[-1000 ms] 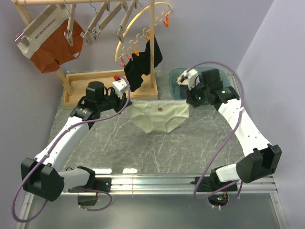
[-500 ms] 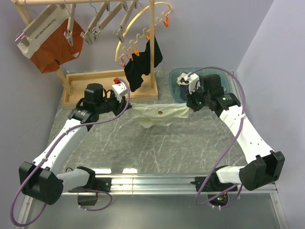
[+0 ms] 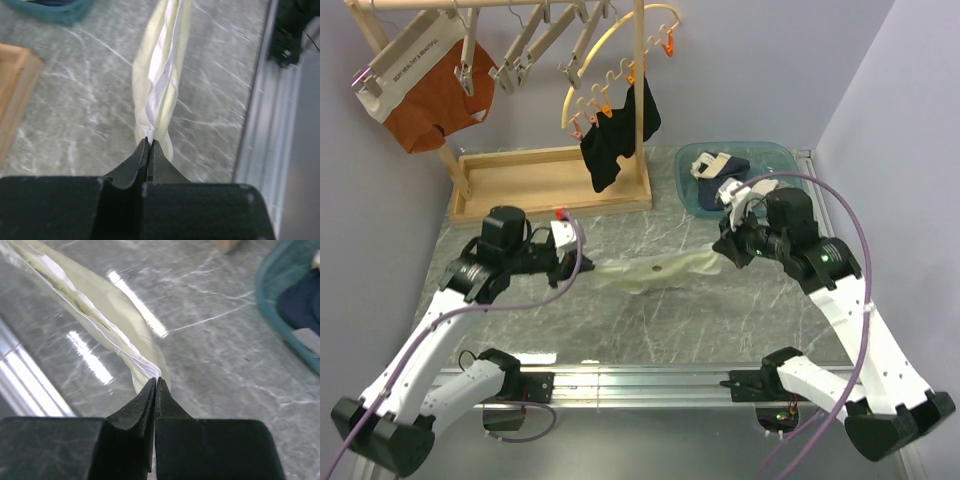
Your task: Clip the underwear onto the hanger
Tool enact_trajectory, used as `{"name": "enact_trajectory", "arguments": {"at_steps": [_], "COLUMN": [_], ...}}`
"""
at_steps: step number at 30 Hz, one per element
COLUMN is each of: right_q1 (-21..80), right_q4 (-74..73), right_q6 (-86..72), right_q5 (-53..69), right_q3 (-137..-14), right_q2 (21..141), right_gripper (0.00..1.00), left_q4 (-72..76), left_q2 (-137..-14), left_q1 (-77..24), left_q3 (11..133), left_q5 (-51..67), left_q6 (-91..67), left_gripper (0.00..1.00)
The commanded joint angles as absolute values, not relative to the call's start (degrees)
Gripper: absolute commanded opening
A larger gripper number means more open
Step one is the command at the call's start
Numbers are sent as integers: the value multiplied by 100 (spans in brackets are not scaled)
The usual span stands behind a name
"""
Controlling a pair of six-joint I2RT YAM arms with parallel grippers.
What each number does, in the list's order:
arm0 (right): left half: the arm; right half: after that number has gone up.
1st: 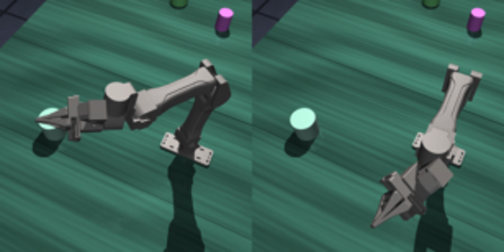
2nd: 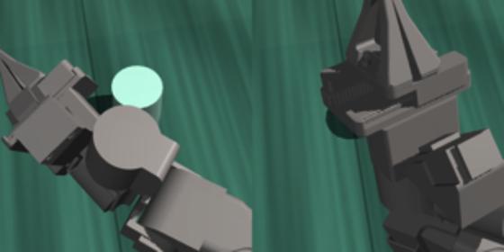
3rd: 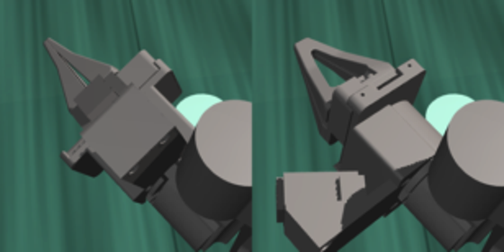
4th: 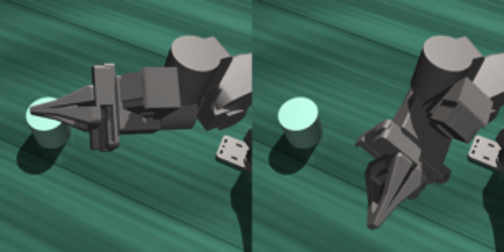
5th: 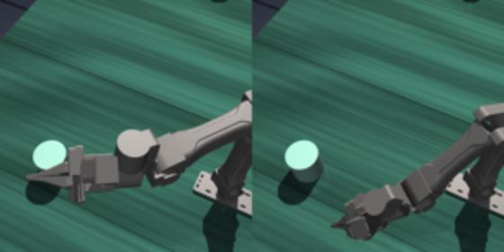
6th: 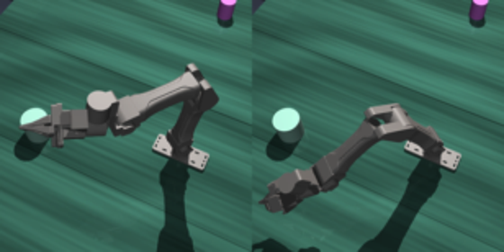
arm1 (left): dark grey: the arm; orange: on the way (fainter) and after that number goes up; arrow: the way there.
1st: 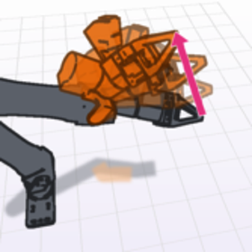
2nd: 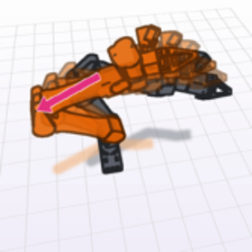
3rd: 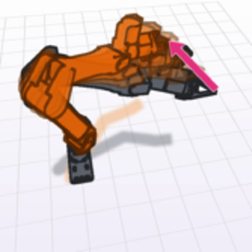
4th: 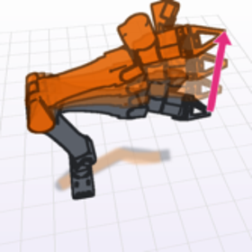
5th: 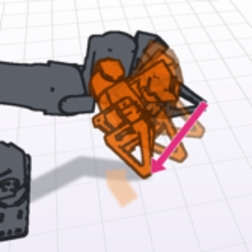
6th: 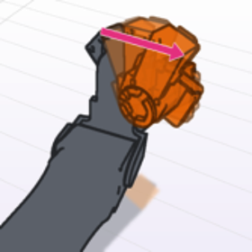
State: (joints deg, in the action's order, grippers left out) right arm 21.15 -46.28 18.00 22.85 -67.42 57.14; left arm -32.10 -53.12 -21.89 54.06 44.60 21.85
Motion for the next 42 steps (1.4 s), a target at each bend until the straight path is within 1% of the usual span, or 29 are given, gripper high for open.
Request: {"name": "enact_trajectory", "arguments": {"at_steps": [1, 4, 8, 10, 13, 14, 16, 17, 18, 19, 20, 21, 24, 28, 29, 33, 34, 35, 36, 37, 38, 39, 40, 41, 42], "right_q1": [2109, 2048, 2013, 2030, 2170, 2258, 2407, 2487, 2496, 2513, 2505, 2496, 2461, 2321, 2277, 2197, 2197, 2206, 2197, 2206, 2206, 2197, 2197, 2197, 2189], "right_q4": [-5193, -5607, -5976, -5802, -5012, -4792, -4299, -4185, -3966, -3903, -3824, -3632, -3175, -2936, -2927, -2953, -2979, -3014, -3110, -3155, -3164, -3181, -3199, -3208, -3252], "right_q6": [1986, 2214, 2338, 2207, 1654, 1435, 1354, 1327, 1275, 1257, 1187, 1134, 976, 870, 861, 905, 931, 932, 914, 905, 870, 844, 826, 852, 870], "right_q5": [3039, 3785, 4130, 4087, 3430, 2853, 2402, 2234, 1910, 1864, 1802, 1636, 1390, 1082, 1055, 1037, 1159, 1221, 1265, 1309, 1336, 1327, 1310, 1292, 1240], "right_q3": [-6435, -6241, -6188, -6065, -5828, -5784, -5705, -5695, -5695, -5765, -5844, -6001, -6240, -6819, -6907, -7206, -7233, -7268, -7321, -7330, -7330, -7295, -7278, -7260, -7225], "right_q2": [5450, 5221, 5185, 5238, 5466, 5589, 6176, 6466, 7113, 7467, 7801, 8405, 9269, 10071, 10203, 10756, 10810, 10863, 10942, 10960, 10969, 10934, 10899, 10751, 10645], "right_gripper": [0, 0, 0, 0, 0, 0, 0, 0, 0, 0, 0, 0, 0, 0, 0, 0, 0, 0, 3, 10, 16, 23, 37, 44, 58], "left_q4": [-3796, -4235, -4631, -4562, -4158, -3948, -3719, -3613, -3360, -3253, -3139, -3016, -2699, -2058, -1961, -1890, -1890, -1898, -1898, -1916, -1968, -2012, -2047, -2100, -2170], "left_q2": [-4791, -4282, -3658, -3516, -3673, -3935, -4348, -4855, -5121, -5402, -5971, -6264, -7214, -8267, -8427, -8990, -9113, -9166, -9202, -9280, -9299, -9325, -9316, -9282, -9116], "left_q1": [-2408, -2548, -2628, -2619, -2672, -2663, -2672, -2672, -2672, -2663, -2672, -2654, -2549, -2111, -2083, -1995, -1995, -1995, -1995, -1995, -1995, -1995, -1995, -1995, -1978], "left_q3": [5204, 5054, 4800, 4677, 4536, 4474, 4509, 4526, 4535, 4605, 4649, 4710, 4878, 5088, 5115, 5291, 5326, 5344, 5352, 5379, 5388, 5405, 5440, 5467, 5510], "left_q5": [4623, 4623, 4711, 4737, 4360, 4211, 3625, 3508, 3350, 3053, 2954, 2866, 2628, 2295, 1981, 1933, 1968, 2012, 2047, 2074, 2074, 2066, 2022, 1995, 1969], "left_q6": [2513, 2575, 2698, 2646, 2496, 2470, 2138, 2118, 2040, 1813, 1732, 1688, 1582, 1459, 1442, 1494, 1503, 1503, 1477, 1477, 1485, 1468, 1468, 1468, 1503], "left_gripper": [0, 0, 0, 0, 0, 0, 0, 0, 0, 0, 0, 0, 0, 2, 2, 9, 11, 17, 21, 25, 32, 34, 36, 42, 44]}}
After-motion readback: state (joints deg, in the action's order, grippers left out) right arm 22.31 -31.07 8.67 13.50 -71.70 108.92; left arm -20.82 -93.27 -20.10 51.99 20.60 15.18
